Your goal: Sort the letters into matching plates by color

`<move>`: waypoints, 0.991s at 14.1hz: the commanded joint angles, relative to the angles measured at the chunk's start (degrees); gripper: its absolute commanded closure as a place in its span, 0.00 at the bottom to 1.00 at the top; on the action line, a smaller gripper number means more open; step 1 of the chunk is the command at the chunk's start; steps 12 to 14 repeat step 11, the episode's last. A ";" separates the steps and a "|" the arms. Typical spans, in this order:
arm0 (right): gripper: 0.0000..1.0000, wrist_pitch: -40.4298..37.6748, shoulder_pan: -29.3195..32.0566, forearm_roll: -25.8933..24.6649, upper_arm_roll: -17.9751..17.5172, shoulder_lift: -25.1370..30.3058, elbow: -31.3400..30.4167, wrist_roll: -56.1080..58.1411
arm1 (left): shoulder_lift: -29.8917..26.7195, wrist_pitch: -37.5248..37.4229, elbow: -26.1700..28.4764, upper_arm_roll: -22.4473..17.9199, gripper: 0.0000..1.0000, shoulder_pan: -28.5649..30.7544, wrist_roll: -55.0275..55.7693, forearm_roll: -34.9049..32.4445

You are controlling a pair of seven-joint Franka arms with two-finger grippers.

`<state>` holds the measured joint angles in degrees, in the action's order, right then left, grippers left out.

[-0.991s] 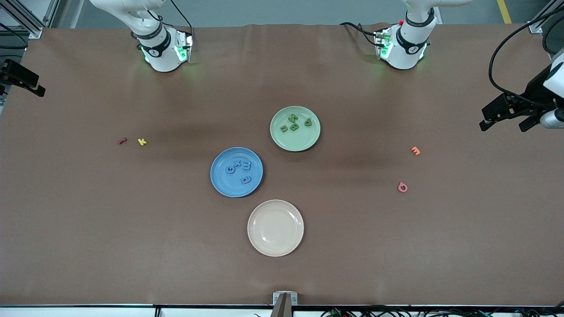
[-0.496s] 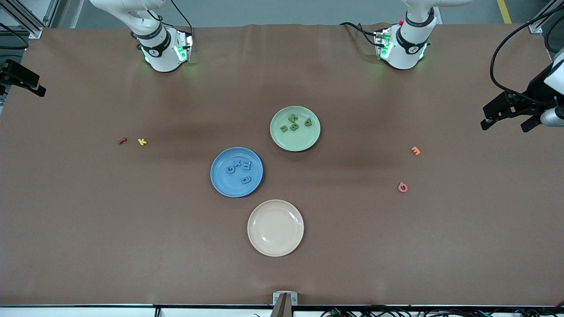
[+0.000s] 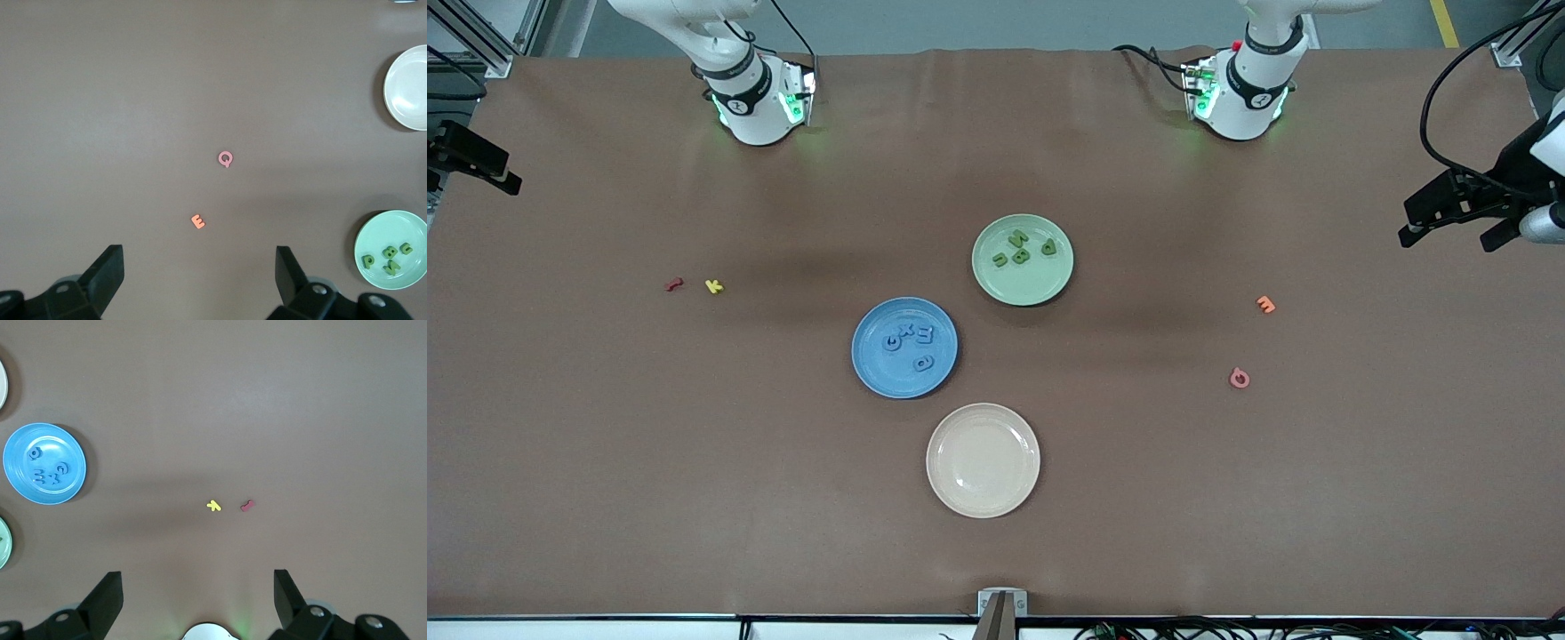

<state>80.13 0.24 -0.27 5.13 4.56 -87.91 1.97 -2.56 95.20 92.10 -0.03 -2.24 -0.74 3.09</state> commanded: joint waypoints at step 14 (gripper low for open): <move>0.00 1.26 -0.06 1.41 -0.38 1.24 -1.21 1.37 | 0.36 -1.16 -1.05 1.08 0.00 0.05 -0.31 -0.98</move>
